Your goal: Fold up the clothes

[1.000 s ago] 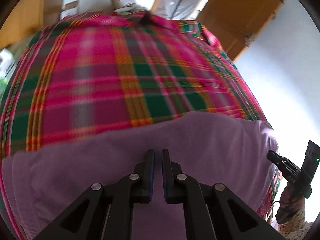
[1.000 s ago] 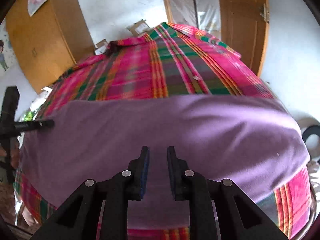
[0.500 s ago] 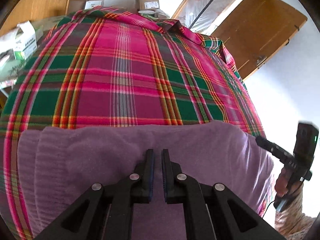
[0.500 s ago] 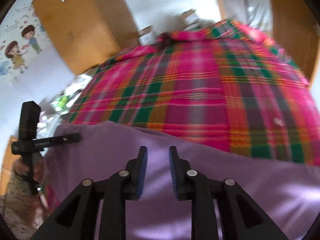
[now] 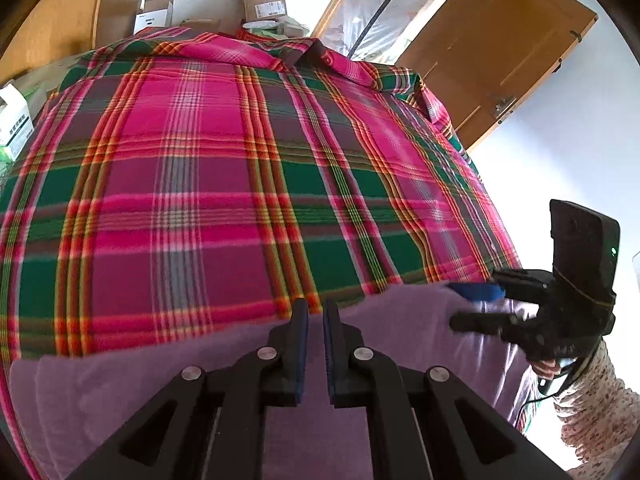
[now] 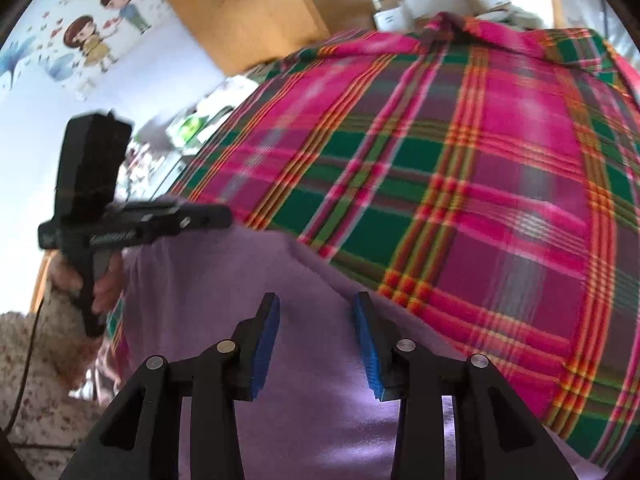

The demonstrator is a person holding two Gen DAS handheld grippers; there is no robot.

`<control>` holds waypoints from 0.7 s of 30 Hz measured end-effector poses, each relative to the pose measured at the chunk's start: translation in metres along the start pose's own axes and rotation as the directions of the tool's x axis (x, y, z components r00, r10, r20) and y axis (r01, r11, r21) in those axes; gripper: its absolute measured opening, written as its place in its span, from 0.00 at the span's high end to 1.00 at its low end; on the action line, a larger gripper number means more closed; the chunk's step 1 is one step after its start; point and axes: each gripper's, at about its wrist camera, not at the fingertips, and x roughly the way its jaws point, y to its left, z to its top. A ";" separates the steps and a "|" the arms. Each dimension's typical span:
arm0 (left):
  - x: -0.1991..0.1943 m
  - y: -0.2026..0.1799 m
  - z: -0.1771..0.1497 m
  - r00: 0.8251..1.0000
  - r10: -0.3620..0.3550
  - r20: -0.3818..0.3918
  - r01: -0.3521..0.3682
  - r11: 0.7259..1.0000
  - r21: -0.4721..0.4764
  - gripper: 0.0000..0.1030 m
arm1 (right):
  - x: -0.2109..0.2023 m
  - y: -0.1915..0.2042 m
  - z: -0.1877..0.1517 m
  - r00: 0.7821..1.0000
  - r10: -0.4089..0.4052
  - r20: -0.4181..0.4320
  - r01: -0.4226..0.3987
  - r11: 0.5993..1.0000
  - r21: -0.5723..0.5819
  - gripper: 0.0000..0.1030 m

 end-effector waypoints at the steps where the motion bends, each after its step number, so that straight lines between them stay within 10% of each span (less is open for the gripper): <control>1: 0.002 -0.002 0.002 1.000 -0.008 -0.004 0.008 1.000 0.004 0.94 | 0.000 0.002 0.000 1.000 0.013 -0.008 -0.013 1.000 -0.010 0.61; 21: 0.043 -0.057 0.008 0.987 -0.087 -0.137 0.099 0.991 0.089 0.87 | 0.003 0.023 -0.032 0.993 0.099 -0.065 -0.099 0.995 0.001 0.64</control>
